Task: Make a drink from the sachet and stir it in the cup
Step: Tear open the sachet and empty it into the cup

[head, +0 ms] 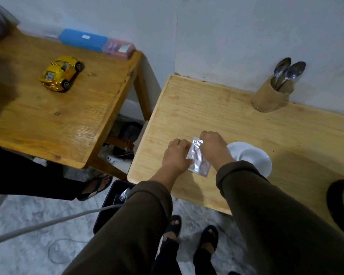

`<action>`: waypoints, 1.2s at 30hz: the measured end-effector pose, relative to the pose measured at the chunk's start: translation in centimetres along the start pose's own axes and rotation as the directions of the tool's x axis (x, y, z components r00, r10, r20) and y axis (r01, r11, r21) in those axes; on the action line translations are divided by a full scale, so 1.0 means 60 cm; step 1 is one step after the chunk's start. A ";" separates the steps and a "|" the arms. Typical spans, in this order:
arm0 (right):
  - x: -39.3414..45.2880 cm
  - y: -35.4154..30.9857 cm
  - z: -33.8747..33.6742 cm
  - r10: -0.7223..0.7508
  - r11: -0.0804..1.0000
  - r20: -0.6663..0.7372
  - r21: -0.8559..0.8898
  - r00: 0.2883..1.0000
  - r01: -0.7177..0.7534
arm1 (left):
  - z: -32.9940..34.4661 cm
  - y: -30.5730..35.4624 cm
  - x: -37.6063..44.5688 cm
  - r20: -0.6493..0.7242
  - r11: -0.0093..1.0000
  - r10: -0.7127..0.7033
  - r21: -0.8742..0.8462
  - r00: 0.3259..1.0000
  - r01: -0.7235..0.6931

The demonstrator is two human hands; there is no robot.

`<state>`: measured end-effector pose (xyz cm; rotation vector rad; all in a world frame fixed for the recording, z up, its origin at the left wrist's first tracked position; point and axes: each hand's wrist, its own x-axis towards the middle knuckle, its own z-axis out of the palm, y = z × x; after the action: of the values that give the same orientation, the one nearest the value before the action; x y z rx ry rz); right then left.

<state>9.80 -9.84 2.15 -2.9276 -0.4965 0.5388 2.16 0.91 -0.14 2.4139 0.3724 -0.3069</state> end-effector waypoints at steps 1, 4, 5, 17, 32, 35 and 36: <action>-0.001 -0.001 -0.005 0.031 0.999 0.008 0.036 0.999 -0.032 | -0.004 0.002 0.001 0.008 0.998 -0.009 -0.062 1.000 0.010; -0.004 -0.002 -0.024 0.127 0.964 0.026 0.233 0.992 -0.130 | -0.019 0.017 0.002 -0.038 0.964 -0.078 -0.256 0.996 0.066; -0.007 -0.002 -0.032 0.145 0.936 0.018 0.323 0.989 -0.142 | -0.026 0.023 0.004 -0.047 0.948 -0.108 -0.307 0.993 0.089; -0.097 0.021 -0.134 0.182 0.752 -0.064 0.652 0.981 -0.097 | -0.098 0.122 0.002 -0.092 0.863 -0.014 -0.504 0.996 -0.035; -0.169 0.133 -0.213 0.277 0.633 -0.210 0.774 0.938 -0.013 | -0.090 0.275 -0.031 -0.094 0.758 0.165 -0.625 0.982 -0.187; -0.171 0.154 -0.223 0.274 0.613 -0.245 0.790 0.930 0.027 | -0.087 0.295 -0.028 -0.101 0.791 0.223 -0.563 0.970 -0.241; -0.172 0.160 -0.226 0.272 0.591 -0.240 0.806 0.932 0.035 | -0.088 0.301 -0.027 -0.097 0.794 0.234 -0.555 0.968 -0.247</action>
<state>8.46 -23.19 16.37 -2.0810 0.0294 0.1627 7.45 -9.26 14.84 1.8464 0.1303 -0.0379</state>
